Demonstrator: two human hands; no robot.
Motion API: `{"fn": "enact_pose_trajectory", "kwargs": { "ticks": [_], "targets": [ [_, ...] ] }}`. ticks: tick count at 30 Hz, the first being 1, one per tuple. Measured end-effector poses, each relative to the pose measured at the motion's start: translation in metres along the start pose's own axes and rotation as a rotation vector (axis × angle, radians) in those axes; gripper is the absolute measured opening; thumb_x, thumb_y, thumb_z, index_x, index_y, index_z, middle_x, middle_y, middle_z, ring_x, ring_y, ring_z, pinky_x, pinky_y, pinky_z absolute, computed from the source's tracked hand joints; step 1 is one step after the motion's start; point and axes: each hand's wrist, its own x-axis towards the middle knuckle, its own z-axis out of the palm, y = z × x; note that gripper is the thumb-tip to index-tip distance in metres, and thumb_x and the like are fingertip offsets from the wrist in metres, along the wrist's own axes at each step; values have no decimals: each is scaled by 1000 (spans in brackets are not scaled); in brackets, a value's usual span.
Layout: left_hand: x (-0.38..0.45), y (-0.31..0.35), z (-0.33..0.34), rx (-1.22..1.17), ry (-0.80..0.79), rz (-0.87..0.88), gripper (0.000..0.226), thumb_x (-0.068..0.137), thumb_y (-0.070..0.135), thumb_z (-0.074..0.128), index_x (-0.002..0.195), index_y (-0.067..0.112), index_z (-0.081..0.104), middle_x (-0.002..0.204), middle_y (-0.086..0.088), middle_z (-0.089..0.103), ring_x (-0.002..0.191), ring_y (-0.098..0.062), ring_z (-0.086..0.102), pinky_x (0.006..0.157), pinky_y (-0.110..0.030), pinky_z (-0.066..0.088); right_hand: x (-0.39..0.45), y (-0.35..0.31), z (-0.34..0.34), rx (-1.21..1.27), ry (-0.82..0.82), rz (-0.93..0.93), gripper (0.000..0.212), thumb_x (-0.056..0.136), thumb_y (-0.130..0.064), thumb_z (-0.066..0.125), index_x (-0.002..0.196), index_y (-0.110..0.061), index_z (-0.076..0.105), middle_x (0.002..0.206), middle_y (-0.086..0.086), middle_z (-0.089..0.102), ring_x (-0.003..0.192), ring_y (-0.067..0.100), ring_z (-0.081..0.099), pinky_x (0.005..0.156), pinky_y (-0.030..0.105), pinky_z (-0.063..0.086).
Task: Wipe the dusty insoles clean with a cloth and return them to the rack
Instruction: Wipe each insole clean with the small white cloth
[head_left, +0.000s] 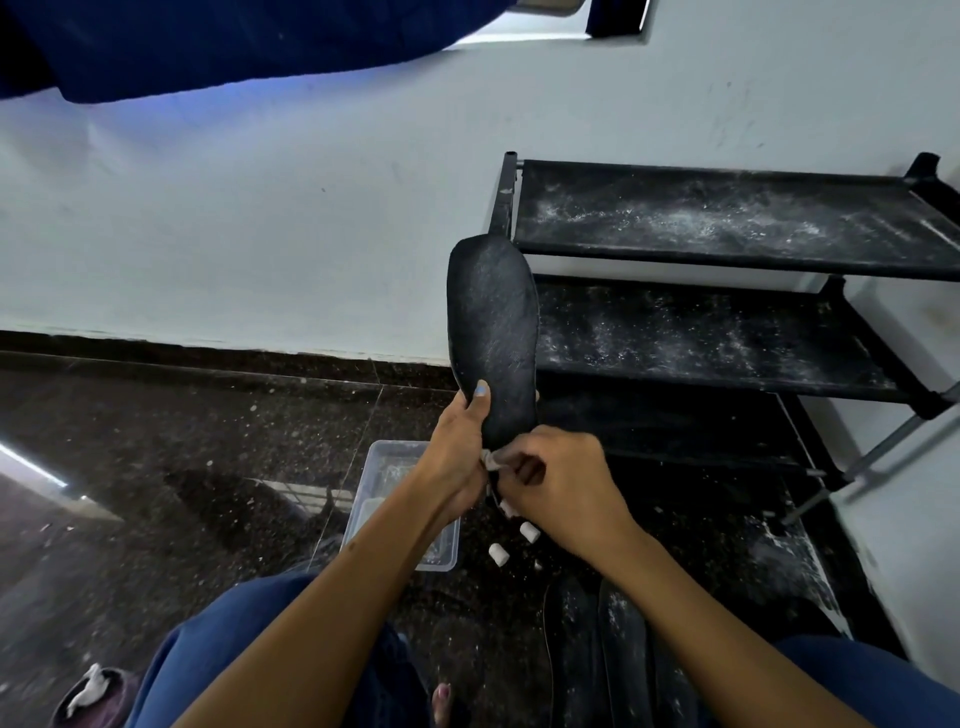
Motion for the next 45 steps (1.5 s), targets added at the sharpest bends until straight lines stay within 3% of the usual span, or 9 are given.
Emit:
{"fn": "enact_pose_trajectory", "kwargs": {
  "ticks": [10, 14, 18, 23, 27, 31, 35, 39, 45],
  "targets": [
    [0, 1, -1, 18, 14, 3, 42, 103, 29, 31, 130, 4, 50, 120, -15, 65, 104, -26, 65, 93, -40, 51, 1, 0, -2, 30, -33, 79, 14, 73, -8, 70, 83, -17, 74, 78, -4, 69, 62, 4, 64, 67, 25, 55],
    [-1, 3, -2, 16, -1, 2, 43, 103, 31, 31, 131, 4, 48, 121, -14, 65, 111, -29, 62, 97, -45, 48, 4, 7, -7, -34, 134, 139, 13, 75, -10, 69, 86, -16, 73, 78, -5, 68, 63, 3, 63, 64, 23, 55],
    [-3, 4, -1, -39, 6, 4, 40, 103, 29, 33, 130, 3, 49, 119, -17, 66, 103, -28, 66, 83, -39, 57, 0, -5, -5, 40, -132, 85, 12, 73, -8, 72, 83, -16, 75, 74, -3, 70, 62, 3, 64, 64, 17, 54],
    [-4, 6, -1, -5, 2, 12, 42, 103, 30, 30, 132, 5, 46, 121, -16, 65, 109, -28, 64, 95, -46, 51, 6, 6, -13, 47, 80, 174, 12, 74, -3, 70, 81, -13, 74, 64, -6, 69, 60, -5, 63, 60, 5, 47],
    [-4, 5, 1, -28, 7, 7, 43, 103, 30, 31, 132, 3, 46, 118, -18, 65, 101, -29, 65, 84, -41, 56, 5, -1, -12, 108, -132, 153, 11, 72, -5, 75, 79, -13, 75, 70, -1, 72, 62, 4, 66, 64, 13, 52],
    [-3, 5, 0, -2, 1, 15, 42, 103, 32, 29, 132, 7, 46, 118, -17, 65, 106, -30, 64, 92, -47, 51, 12, 8, -16, 85, 102, 211, 10, 72, -5, 73, 76, -14, 75, 66, -5, 70, 60, 2, 64, 59, 9, 47],
    [-3, 5, 1, -13, 2, 8, 41, 103, 31, 29, 130, 6, 46, 117, -18, 66, 103, -30, 65, 89, -46, 53, 6, 0, -14, 100, -124, 165, 11, 72, -6, 75, 78, -14, 75, 69, -4, 70, 62, 2, 65, 63, 11, 50],
    [-1, 5, -1, -5, -3, 4, 41, 103, 32, 28, 132, 7, 44, 117, -17, 66, 110, -32, 62, 96, -51, 47, 10, 10, -16, 37, 140, 228, 12, 73, -7, 70, 77, -17, 74, 65, -9, 68, 59, 1, 63, 61, 17, 53],
    [-1, 3, 0, -27, -4, 3, 39, 103, 32, 29, 131, 9, 44, 112, -17, 68, 100, -30, 67, 89, -49, 53, 5, 2, -7, 49, -74, 133, 13, 73, -7, 72, 81, -16, 75, 72, -5, 71, 63, 2, 64, 65, 16, 54]
  ]
}}
